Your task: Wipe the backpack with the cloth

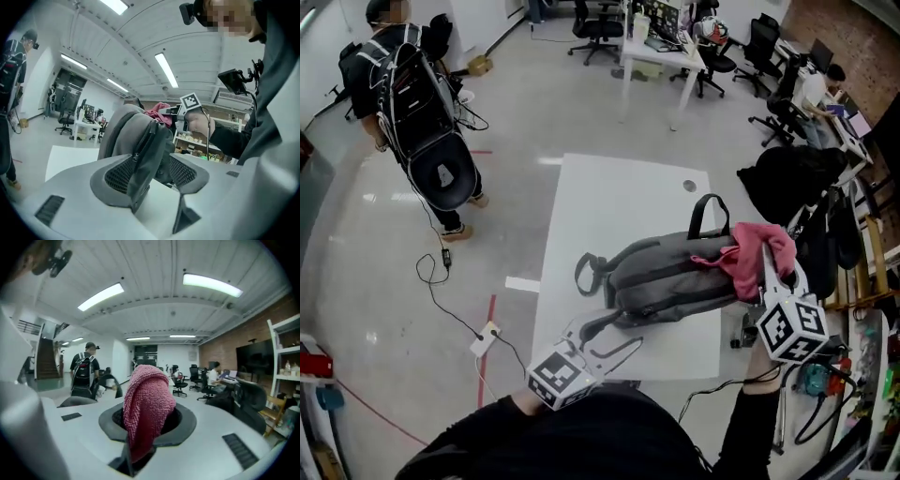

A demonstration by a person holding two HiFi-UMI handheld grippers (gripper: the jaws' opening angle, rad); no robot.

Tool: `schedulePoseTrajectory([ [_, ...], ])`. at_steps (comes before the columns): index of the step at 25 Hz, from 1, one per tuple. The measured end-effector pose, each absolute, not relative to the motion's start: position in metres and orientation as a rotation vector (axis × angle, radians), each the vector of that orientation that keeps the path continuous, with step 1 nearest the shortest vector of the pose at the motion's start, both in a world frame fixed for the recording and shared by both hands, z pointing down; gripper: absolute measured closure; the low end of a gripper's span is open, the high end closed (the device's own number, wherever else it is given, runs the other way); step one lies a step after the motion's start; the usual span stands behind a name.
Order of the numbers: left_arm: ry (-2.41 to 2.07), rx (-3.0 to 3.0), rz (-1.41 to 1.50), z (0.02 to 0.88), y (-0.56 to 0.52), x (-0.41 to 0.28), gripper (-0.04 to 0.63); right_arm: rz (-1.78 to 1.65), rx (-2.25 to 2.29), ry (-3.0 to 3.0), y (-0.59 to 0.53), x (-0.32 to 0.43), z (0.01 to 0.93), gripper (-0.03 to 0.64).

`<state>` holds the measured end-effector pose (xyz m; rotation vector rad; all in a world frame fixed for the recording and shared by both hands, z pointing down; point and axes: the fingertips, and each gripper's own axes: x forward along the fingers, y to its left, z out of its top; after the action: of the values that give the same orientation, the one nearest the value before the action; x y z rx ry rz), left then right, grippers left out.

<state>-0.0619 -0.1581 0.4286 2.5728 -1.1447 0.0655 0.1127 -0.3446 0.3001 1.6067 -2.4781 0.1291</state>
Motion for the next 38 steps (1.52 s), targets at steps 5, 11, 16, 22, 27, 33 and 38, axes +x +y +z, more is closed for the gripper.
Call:
schedulePoseTrajectory([
  [5, -1.142, 2.561, 0.054, 0.428, -0.155, -0.069, 0.339, 0.185, 1.430, -2.641, -0.306, 0.053, 0.300, 0.528],
  [11, -1.150, 2.584, -0.002, 0.418, -0.154, -0.080, 0.339, 0.128, 0.841, -2.794, -0.223, -0.084, 0.316, 0.528],
  [16, -1.287, 2.709, -0.169, 0.347, -0.153, -0.128, 0.337, 0.240, 0.632, -2.933, -0.195, -0.115, 0.295, 0.528],
  [22, -1.378, 3.031, 0.130, 0.318, -0.160, -0.117, 0.307, 0.613, 0.358, -3.057, -0.180, -0.136, 0.288, 0.525],
  [27, -1.530, 2.970, 0.140, 0.317, -0.178, -0.099, 0.309, 0.813, 0.229, -3.110, -0.181, -0.134, 0.282, 0.417],
  [33, -1.506, 2.759, -0.179, 0.297, -0.175, -0.115, 0.500, 0.857, 0.180, -3.211, -0.176, -0.109, 0.258, 0.324],
  [38, -1.755, 2.562, -0.167, 0.303, -0.170, -0.189, 0.503, 0.731, 0.422, -3.267, -0.187, -0.048, 0.241, 0.325],
])
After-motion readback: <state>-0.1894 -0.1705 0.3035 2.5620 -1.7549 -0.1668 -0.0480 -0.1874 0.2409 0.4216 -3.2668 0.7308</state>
